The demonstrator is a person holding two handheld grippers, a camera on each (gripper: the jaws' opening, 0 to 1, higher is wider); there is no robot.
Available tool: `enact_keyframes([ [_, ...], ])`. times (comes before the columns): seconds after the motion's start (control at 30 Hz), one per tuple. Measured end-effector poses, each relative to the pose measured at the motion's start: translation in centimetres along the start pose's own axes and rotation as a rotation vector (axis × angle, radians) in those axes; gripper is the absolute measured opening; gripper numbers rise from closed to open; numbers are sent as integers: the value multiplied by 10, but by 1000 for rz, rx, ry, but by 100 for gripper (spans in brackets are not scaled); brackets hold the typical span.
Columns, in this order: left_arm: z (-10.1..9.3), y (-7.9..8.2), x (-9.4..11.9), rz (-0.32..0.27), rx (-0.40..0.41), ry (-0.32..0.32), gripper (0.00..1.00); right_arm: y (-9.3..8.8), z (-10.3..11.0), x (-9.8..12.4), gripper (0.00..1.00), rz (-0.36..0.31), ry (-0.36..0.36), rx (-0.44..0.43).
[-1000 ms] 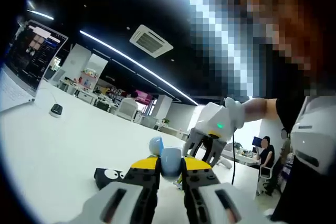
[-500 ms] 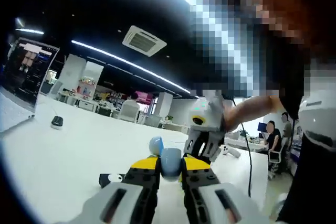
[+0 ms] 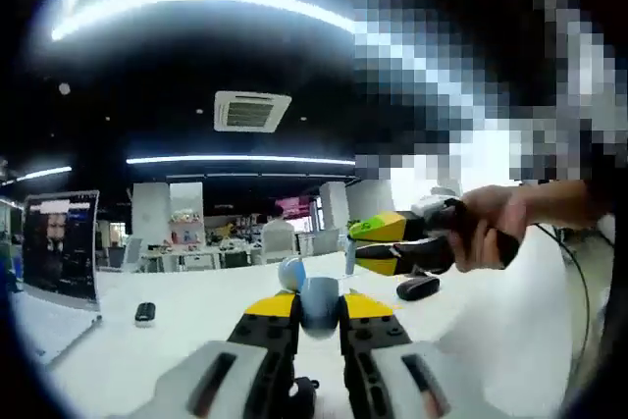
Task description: Pick up the earbuds from the table and place the earbuds into the earbud case
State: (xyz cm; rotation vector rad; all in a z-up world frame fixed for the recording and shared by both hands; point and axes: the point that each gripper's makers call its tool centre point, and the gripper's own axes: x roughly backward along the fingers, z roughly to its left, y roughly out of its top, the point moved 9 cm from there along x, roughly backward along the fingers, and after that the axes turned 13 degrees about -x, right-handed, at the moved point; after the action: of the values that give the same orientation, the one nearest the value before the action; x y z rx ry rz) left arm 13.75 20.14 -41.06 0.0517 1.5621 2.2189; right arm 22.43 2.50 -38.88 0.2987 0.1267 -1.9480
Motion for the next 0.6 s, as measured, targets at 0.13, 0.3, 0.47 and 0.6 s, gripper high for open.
enact_keyframes([
  [0.13,-1,6,-6,-39,-7,69,18,-24,5,-6,9,-73,138,-139],
  [0.3,-6,9,-8,-65,-69,109,18,-39,7,-15,9,-112,185,-203],
  [0.47,-13,20,-2,-97,-234,146,18,-46,8,-18,9,-117,192,-248],
  [0.6,-18,25,0,-107,-290,158,18,-46,9,-14,9,-115,167,-253],
])
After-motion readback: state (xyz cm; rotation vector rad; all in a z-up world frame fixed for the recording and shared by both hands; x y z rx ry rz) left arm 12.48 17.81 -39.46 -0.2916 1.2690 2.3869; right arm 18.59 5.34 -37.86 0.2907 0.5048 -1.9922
